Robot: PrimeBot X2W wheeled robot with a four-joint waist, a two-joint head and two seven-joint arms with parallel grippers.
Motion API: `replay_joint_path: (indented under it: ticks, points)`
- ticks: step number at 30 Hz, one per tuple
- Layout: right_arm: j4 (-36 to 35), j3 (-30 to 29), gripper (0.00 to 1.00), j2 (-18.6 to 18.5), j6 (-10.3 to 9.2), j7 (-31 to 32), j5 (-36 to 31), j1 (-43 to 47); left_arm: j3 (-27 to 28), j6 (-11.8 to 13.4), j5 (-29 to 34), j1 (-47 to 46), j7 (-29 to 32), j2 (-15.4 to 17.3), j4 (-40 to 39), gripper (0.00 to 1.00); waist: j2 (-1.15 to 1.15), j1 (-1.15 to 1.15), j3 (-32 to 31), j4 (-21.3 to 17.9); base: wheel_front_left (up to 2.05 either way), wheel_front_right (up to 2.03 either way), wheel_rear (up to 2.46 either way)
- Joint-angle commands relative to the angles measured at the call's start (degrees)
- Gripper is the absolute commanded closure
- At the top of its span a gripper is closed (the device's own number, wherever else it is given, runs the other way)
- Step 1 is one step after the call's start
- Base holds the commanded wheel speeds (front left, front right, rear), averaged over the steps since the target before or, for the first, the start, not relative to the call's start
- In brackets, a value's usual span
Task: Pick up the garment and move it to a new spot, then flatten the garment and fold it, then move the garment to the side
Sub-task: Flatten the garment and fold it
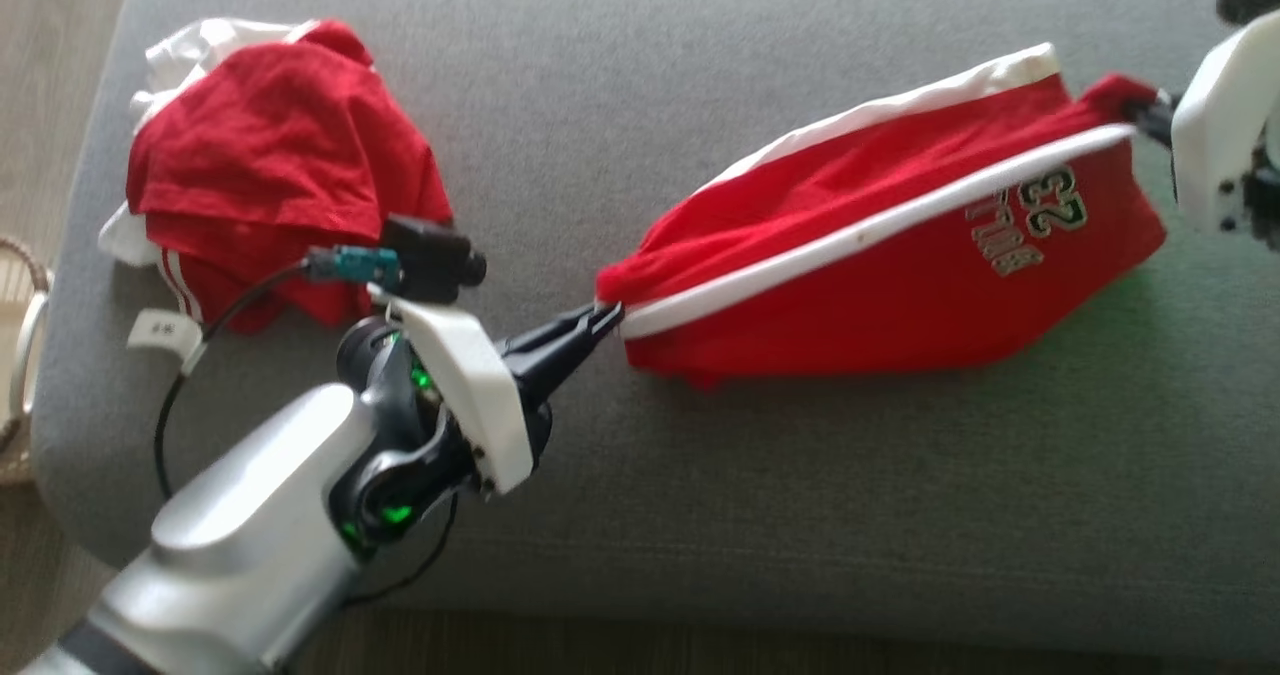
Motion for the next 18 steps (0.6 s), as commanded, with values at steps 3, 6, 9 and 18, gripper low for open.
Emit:
replay_joint_path:
  ticks: [3, 6, 9, 18]
  points:
    - [1.3, 0.8, 1.00, 0.8, -0.03, -2.2, -0.3, -3.7, 3.0, -0.5, -0.6, -4.6, 0.1, 0.3, 0.4, 1.00, 0.00, -0.01, 2.9, 1.2, 0.00, 0.00, 0.00]
    - [3.8, 1.6, 1.00, 1.3, -0.03, -4.0, -0.5, -5.9, 3.2, -0.6, -0.8, -6.2, 0.3, -0.8, 2.2, 1.00, 0.00, -0.01, 4.6, 1.6, 0.00, 0.00, 0.00]
    - [6.0, 2.6, 1.00, 1.8, -0.03, -5.6, -0.9, -7.9, 3.2, -0.8, -0.6, -7.8, 0.2, -2.0, 4.1, 1.00, 0.00, -0.01, 6.1, 1.8, 0.00, 0.00, 0.00]
    - [11.5, 5.3, 1.00, 3.0, -0.03, -8.8, -0.9, -12.6, 3.8, -1.1, -0.1, -11.8, -2.3, -5.5, 9.5, 1.00, 0.00, -0.01, 9.4, 2.3, 0.00, 0.00, 0.00]
